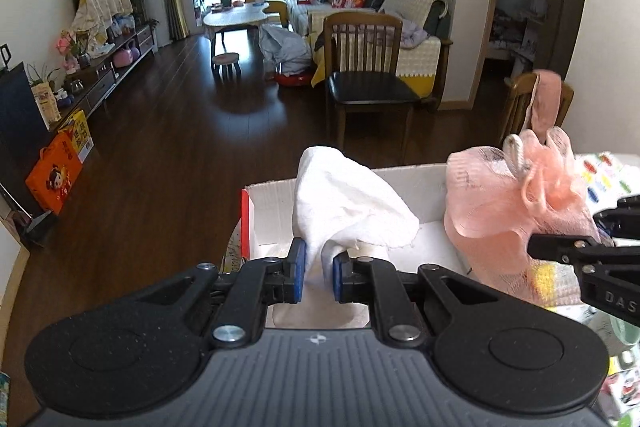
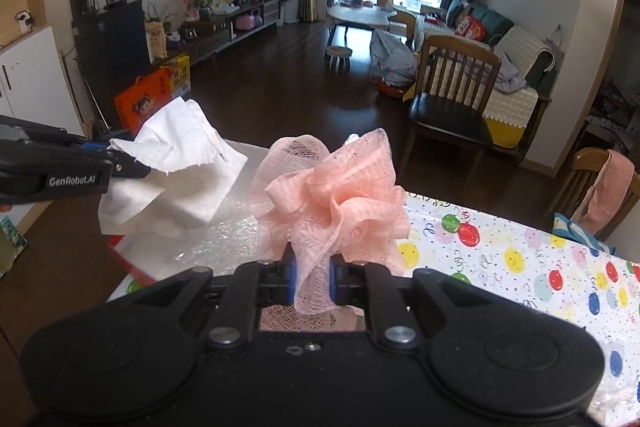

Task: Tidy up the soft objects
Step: 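Carry the white cloth and pink bath puff with both grippers over the box, then lower the white cloth and pink bath puff into the box and open both grippers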

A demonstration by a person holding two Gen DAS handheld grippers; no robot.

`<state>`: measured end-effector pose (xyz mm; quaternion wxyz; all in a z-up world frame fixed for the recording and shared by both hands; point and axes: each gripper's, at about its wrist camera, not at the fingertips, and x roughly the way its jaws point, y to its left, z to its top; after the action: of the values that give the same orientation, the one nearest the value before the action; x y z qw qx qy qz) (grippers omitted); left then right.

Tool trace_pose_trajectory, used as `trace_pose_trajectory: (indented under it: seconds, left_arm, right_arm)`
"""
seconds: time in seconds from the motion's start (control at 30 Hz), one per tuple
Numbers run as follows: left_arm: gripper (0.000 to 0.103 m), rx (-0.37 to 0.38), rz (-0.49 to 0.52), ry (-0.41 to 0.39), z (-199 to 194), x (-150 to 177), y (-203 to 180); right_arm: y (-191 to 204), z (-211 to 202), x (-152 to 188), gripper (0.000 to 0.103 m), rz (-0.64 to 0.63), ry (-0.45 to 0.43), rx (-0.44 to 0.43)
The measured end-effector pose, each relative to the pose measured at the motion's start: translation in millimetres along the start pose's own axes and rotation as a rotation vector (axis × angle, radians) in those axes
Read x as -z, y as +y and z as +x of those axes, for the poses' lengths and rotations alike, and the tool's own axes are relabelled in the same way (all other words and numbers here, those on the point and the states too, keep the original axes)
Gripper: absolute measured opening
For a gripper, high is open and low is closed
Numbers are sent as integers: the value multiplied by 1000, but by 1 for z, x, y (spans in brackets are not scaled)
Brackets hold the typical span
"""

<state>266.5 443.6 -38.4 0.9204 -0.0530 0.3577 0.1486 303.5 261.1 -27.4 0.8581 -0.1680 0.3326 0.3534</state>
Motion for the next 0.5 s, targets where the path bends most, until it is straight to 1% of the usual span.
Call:
trace_pose_trajectory:
  seconds: [0.13, 0.23, 0.37, 0.5]
  left_arm:
    - [14, -30, 20, 26, 25, 3, -2]
    - [14, -31, 18, 55, 45, 0, -1]
    - [14, -54, 41, 90, 67, 3, -4]
    - [14, -47, 37, 133, 86, 2, -6]
  right_arm:
    - [3, 31, -3, 13, -22, 35, 31]
    - [3, 51, -4, 13, -13, 68, 41]
    - [10, 68, 0, 13, -23, 106, 40]
    - [19, 78, 4, 13, -51, 132, 40]
